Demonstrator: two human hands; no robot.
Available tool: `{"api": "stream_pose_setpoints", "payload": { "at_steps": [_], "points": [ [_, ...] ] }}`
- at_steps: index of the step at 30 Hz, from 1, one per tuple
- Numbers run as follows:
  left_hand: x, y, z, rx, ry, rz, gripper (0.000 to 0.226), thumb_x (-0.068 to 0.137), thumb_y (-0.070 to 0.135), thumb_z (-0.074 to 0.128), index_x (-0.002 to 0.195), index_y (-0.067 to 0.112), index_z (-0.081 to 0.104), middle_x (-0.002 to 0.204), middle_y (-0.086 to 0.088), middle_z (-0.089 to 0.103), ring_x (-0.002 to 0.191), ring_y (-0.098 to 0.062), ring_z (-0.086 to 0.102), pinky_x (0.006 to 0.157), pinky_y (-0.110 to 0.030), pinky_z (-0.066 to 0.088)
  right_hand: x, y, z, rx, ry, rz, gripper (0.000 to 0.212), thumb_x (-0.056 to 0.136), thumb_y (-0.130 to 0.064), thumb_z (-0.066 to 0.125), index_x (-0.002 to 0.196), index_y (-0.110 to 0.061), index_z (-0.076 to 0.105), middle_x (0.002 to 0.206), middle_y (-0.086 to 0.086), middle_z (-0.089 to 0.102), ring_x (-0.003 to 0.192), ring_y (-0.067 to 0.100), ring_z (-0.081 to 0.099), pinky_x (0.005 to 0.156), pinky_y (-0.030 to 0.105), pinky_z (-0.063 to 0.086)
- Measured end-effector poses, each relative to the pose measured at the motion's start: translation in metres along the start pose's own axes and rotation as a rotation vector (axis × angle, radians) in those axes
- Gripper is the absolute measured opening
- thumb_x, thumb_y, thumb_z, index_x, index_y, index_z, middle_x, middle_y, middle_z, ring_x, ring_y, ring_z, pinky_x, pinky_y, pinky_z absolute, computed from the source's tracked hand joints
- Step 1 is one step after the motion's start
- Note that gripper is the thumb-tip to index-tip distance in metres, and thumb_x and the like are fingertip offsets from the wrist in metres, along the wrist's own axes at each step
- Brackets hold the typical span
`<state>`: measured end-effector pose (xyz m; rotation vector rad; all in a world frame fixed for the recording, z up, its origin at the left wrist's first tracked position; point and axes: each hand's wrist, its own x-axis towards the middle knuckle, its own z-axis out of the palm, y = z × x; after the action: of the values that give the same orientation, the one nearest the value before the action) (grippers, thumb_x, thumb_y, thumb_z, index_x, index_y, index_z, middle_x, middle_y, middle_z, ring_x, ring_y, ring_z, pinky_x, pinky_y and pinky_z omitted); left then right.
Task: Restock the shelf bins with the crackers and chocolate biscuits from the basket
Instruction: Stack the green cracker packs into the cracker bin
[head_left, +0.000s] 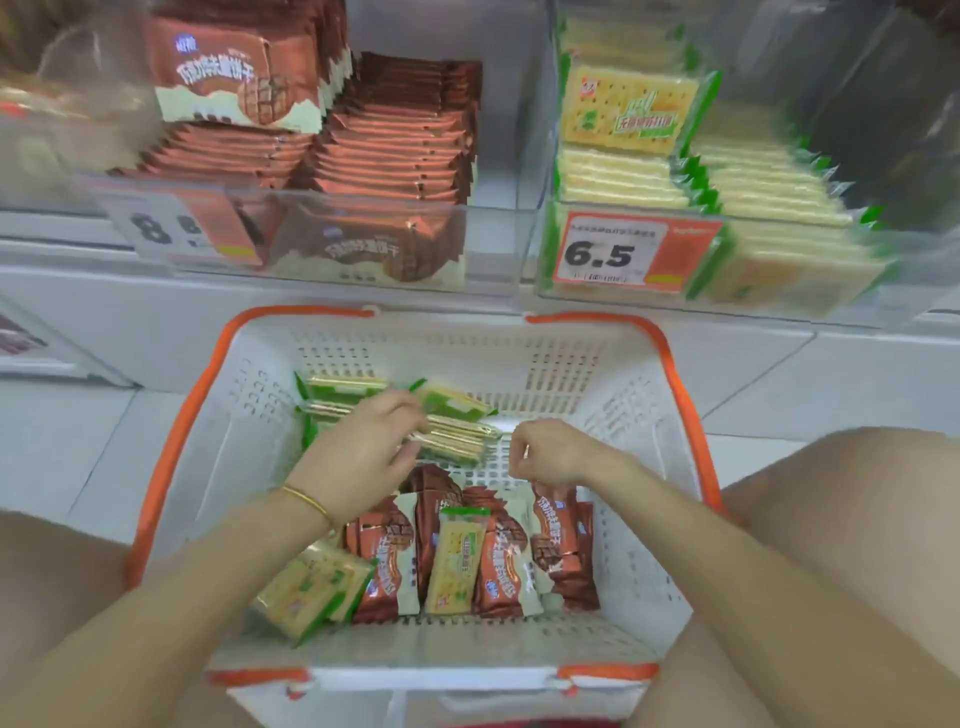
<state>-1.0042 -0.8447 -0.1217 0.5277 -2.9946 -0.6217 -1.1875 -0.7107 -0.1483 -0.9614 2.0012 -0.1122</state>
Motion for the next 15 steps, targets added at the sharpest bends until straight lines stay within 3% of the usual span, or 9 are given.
{"api": "stream_pose_setpoints", "payload": {
  "at_steps": [4, 6, 10, 12, 15],
  "points": [
    [0.000, -0.003, 0.011, 0.086, -0.119, 0.006, 0.027, 0.093, 0.018, 0.049, 0.116, 0.012, 0.061, 0.126, -0.003, 0.052, 0.116, -0.022, 0.051, 0.089, -0.041, 0.050, 0.038, 0.019, 0.063, -0.178, -0.039, -0.068, 0.050, 0.092, -0.029, 0.060, 0.136, -0.010, 0.045, 0.135, 0.010, 0.051, 0.117, 0.027, 0.052, 0.092, 0.030, 0.043],
    [0.002, -0.003, 0.013, 0.115, -0.108, 0.025, 0.026, 0.093, 0.019, 0.049, 0.114, 0.012, 0.062, 0.121, -0.004, 0.054, 0.111, -0.022, 0.052, 0.085, -0.040, 0.050, 0.048, 0.019, 0.084, -0.192, -0.042, -0.144, 0.062, 0.092, -0.035, 0.060, 0.144, -0.013, 0.036, 0.143, 0.010, 0.043, 0.124, 0.028, 0.046, 0.100, 0.035, 0.042],
    [0.004, -0.003, 0.014, 0.128, -0.122, 0.009, 0.026, 0.094, 0.022, 0.046, 0.115, 0.013, 0.060, 0.121, -0.002, 0.052, 0.110, -0.019, 0.050, 0.085, -0.038, 0.049, 0.052, 0.013, 0.116, -0.403, -0.006, -0.234, 0.048, 0.088, -0.035, 0.063, 0.129, -0.014, 0.048, 0.132, 0.006, 0.045, 0.123, 0.030, 0.042, 0.095, 0.040, 0.042],
    [0.005, -0.005, 0.015, 0.128, -0.141, -0.006, 0.027, 0.095, 0.023, 0.046, 0.116, 0.013, 0.059, 0.121, -0.002, 0.051, 0.111, -0.019, 0.050, 0.086, -0.038, 0.048, 0.050, 0.010, 0.117, -0.503, 0.053, -0.271, 0.052, 0.084, -0.040, 0.066, 0.127, -0.015, 0.051, 0.133, 0.003, 0.044, 0.122, 0.027, 0.039, 0.094, 0.038, 0.040],
    [0.006, -0.005, 0.017, 0.093, -0.200, -0.044, 0.029, 0.095, 0.027, 0.047, 0.119, 0.014, 0.057, 0.122, -0.002, 0.051, 0.114, -0.018, 0.048, 0.093, -0.037, 0.045, 0.041, 0.000, 0.094, -0.327, -0.055, -0.296, 0.049, 0.081, -0.034, 0.072, 0.119, -0.008, 0.055, 0.114, 0.005, 0.053, 0.101, 0.023, 0.048, 0.078, 0.031, 0.040]
  ]
}}
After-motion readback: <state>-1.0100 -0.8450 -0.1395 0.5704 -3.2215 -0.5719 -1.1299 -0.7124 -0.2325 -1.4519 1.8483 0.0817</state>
